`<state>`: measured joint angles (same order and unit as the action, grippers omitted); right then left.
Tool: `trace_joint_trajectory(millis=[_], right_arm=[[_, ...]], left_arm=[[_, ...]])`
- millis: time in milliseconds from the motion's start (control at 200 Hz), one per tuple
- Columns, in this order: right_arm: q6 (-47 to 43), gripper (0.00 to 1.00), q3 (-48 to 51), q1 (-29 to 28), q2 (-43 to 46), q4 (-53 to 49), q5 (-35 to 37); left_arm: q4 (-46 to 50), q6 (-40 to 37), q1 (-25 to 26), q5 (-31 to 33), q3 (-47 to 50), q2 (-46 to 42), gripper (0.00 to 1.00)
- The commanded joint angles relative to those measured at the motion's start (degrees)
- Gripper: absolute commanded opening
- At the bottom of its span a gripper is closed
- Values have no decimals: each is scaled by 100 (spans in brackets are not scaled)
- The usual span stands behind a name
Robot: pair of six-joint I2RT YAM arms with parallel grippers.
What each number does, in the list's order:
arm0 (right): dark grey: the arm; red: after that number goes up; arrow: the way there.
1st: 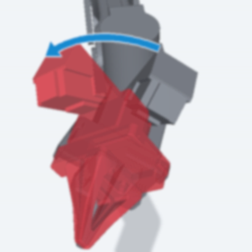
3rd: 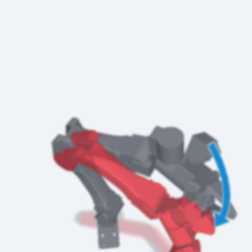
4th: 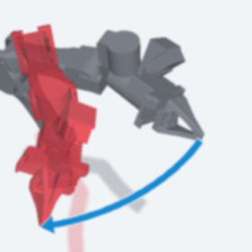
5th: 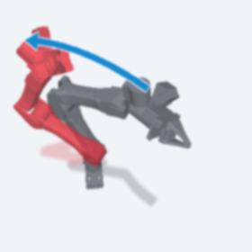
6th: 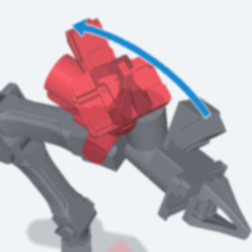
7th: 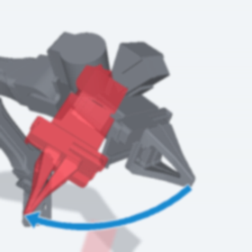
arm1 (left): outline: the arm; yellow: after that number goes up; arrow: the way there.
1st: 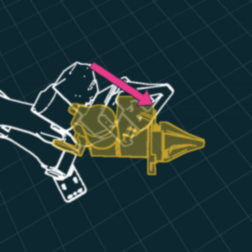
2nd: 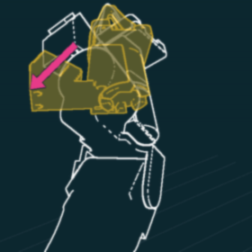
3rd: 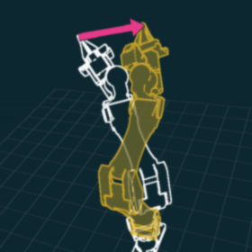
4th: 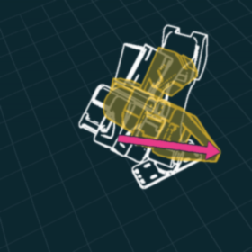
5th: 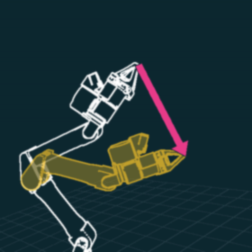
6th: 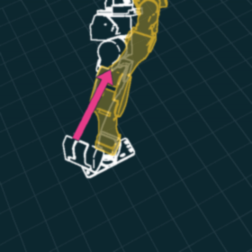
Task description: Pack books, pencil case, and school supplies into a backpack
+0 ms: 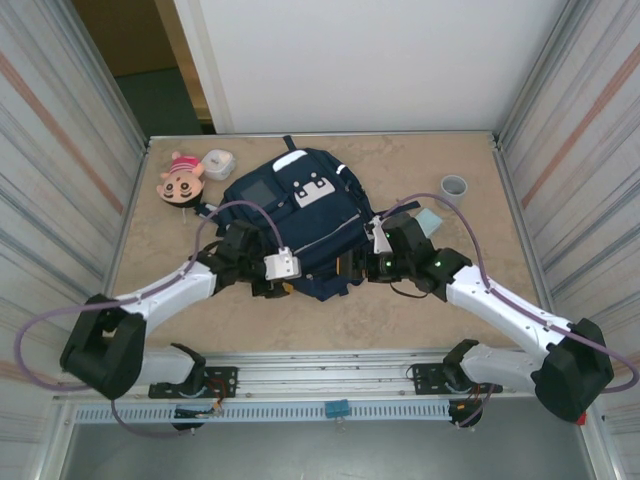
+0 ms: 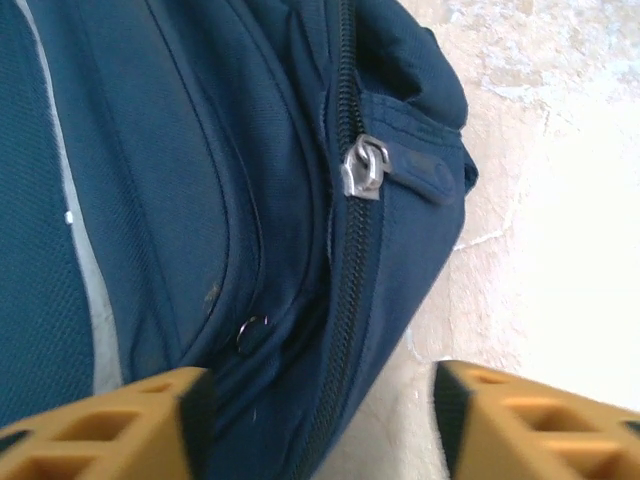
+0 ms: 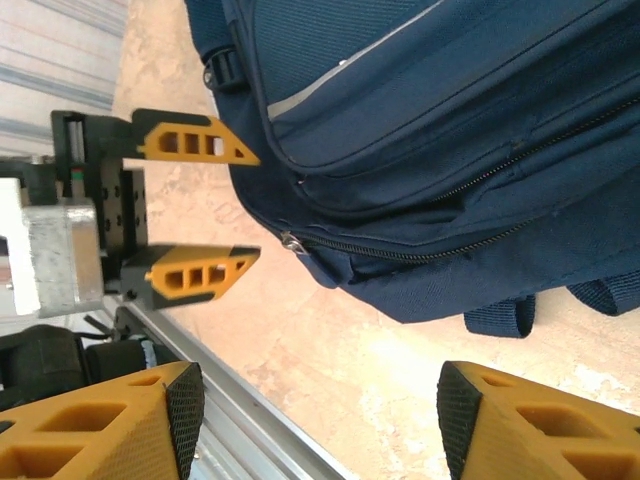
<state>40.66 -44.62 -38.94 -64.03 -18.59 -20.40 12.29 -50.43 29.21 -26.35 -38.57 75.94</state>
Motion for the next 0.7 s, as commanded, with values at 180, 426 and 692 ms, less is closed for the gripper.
trace_joint_trajectory(millis=[180, 426, 692], right_arm=[[-394, 64, 223, 0, 376, 115, 178], [-321, 63, 257, -387, 278, 254, 245], [-47, 61, 15, -793, -460, 1027, 572]], left_arm=[[-512, 621, 232, -885, -273, 118, 10], [-1163, 1667, 265, -1435, 48, -397, 0], [-1256, 1923, 267, -1772, 86, -442, 0]])
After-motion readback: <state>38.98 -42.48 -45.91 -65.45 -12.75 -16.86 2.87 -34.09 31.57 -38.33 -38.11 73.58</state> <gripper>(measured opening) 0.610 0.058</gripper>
